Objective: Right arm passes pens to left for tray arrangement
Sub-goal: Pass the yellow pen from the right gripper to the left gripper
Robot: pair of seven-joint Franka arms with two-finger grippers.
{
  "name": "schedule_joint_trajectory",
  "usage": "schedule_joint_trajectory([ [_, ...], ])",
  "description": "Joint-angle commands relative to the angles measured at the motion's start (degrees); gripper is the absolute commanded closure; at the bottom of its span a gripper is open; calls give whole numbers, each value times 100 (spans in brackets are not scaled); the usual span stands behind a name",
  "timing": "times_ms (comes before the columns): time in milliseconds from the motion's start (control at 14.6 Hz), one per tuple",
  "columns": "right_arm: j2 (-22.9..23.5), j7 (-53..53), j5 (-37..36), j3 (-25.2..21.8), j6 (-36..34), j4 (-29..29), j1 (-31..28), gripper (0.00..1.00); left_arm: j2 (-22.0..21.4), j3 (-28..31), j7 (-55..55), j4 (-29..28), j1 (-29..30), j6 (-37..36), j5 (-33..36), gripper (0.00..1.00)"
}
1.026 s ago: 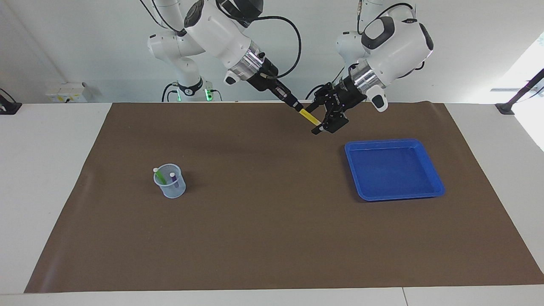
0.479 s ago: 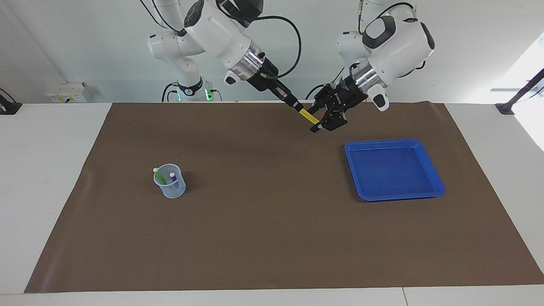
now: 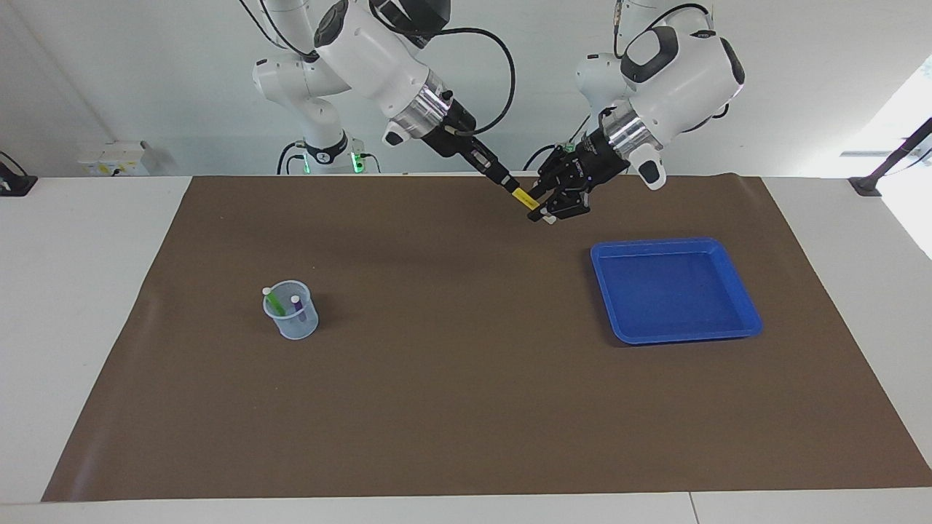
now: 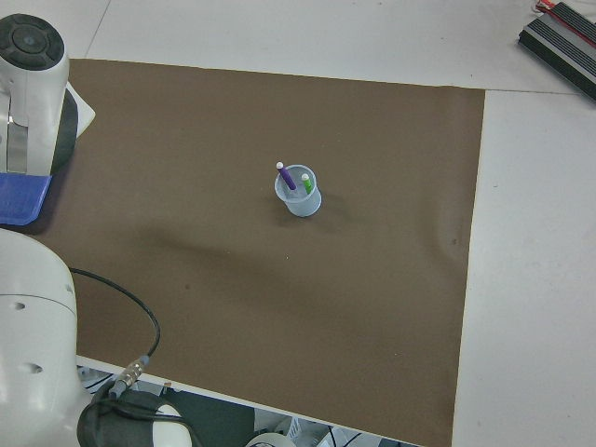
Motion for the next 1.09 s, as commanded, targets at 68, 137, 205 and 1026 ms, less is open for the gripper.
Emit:
schedule_joint_trajectory([
  [68,16,21,-60,36,-69,44,2,100,-151,63,227,-180,-9,90,-127,100],
  [137,16,21,-60,36,-69,44,2,100,-151,54,227,-180,-9,108,-127,100],
  [205,16,21,-69,36,-69,44,11,100,-151,54,227,-180,-9,117,-127,100],
  [1026,-19,-190,-954,-8,-209,0,-164,6,-143,71,340,-171,122,222,-119,100],
])
